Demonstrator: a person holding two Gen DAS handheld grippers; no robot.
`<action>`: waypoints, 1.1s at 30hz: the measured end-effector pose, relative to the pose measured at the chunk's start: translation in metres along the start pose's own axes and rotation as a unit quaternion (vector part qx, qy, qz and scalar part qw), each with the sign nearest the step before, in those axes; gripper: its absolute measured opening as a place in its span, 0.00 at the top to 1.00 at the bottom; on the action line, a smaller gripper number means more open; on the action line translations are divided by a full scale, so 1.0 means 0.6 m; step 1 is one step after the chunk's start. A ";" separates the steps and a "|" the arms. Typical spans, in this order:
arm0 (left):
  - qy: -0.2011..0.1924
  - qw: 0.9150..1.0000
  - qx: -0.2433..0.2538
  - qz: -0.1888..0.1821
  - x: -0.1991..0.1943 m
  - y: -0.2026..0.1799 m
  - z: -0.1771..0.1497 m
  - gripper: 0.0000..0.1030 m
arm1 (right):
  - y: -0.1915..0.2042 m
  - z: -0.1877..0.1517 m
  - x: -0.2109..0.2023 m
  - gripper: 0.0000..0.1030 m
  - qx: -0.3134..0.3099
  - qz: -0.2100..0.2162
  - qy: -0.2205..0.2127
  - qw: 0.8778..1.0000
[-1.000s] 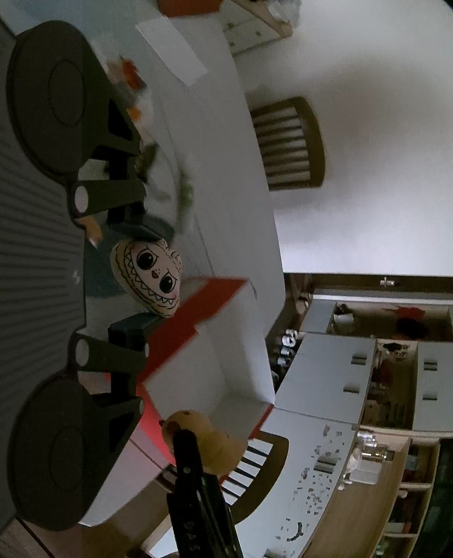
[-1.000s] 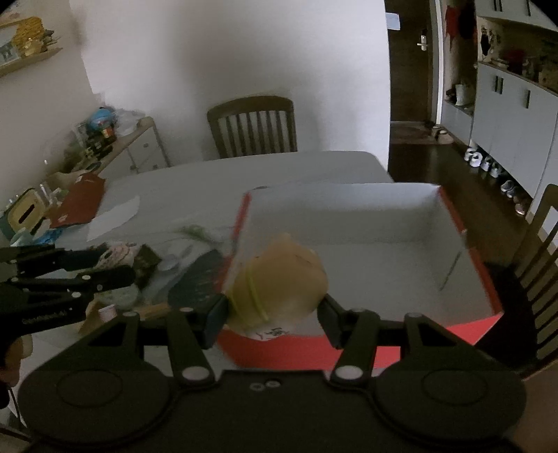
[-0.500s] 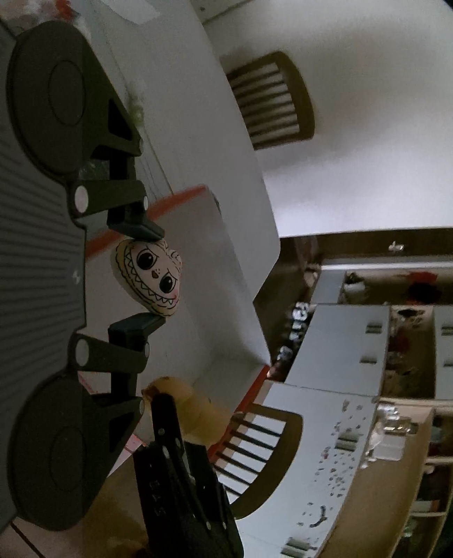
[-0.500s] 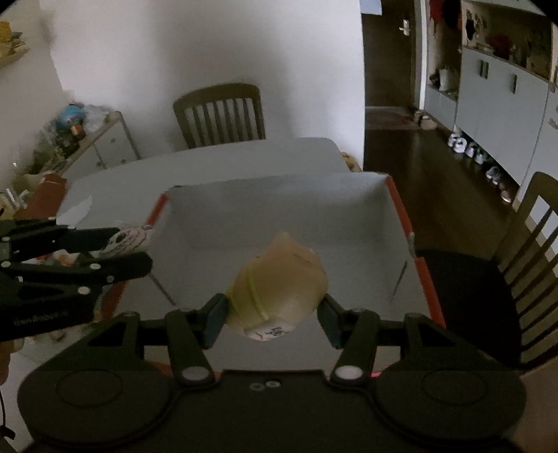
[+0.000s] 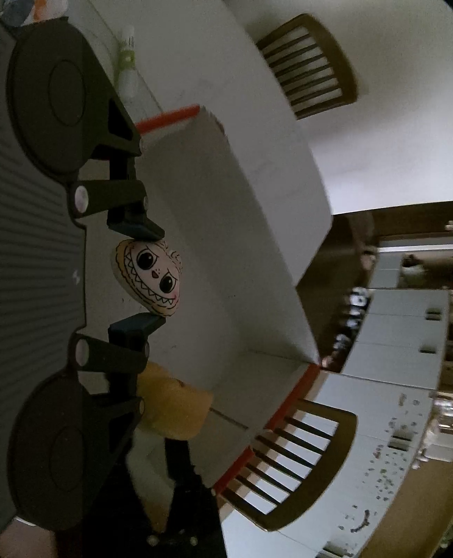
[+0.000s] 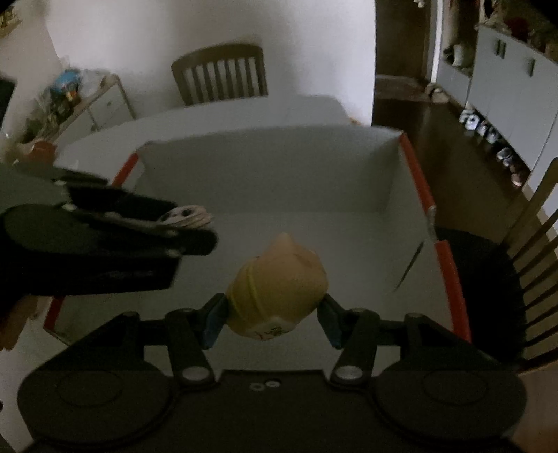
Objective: Organize objects
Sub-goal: 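Carry the cookie and the bun with both tools over the red box, then lower both items into the box and open both tools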
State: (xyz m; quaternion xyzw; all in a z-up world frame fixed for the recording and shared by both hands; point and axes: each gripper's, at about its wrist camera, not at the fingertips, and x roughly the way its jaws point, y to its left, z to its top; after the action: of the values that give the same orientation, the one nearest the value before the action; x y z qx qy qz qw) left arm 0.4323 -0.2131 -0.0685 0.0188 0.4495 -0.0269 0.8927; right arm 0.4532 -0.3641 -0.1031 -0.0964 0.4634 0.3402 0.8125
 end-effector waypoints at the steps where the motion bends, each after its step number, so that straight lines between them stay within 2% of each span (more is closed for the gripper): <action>1: 0.007 1.000 0.003 -0.001 0.009 -0.001 0.001 0.57 | -0.001 -0.001 0.006 0.46 0.000 0.004 0.010 1.000; 6: 0.056 0.998 0.011 0.010 0.054 -0.008 0.004 0.57 | -0.004 -0.005 0.026 0.46 -0.006 0.007 0.039 0.999; 11: 0.097 0.995 0.009 0.005 0.085 -0.009 0.005 0.57 | -0.007 -0.007 0.041 0.46 -0.005 0.005 0.056 0.998; 20: 0.136 0.991 0.011 -0.005 0.111 -0.013 -0.007 0.57 | -0.008 -0.008 0.054 0.44 0.005 0.004 0.070 0.998; 26: 0.162 0.987 0.002 -0.009 0.130 -0.012 0.006 0.56 | -0.007 -0.003 0.051 0.40 0.004 0.003 0.071 0.997; 27: 0.165 0.986 -0.002 -0.010 0.130 -0.009 0.007 0.53 | -0.007 -0.003 0.051 0.39 0.004 0.003 0.071 0.997; 30: 0.170 0.985 -0.016 -0.013 0.131 -0.003 0.008 0.30 | -0.010 -0.002 0.049 0.36 0.006 0.002 0.070 0.998; 33: 0.161 0.987 -0.024 -0.014 0.127 -0.004 0.011 0.28 | -0.013 -0.004 0.040 0.30 0.012 0.007 0.062 0.998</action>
State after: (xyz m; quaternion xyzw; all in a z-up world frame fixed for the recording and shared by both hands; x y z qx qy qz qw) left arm 0.4827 -0.2181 -0.1255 -0.0046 0.5879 -0.0254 0.8085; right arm 0.4647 -0.3600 -0.1256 -0.1042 0.5180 0.3337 0.7807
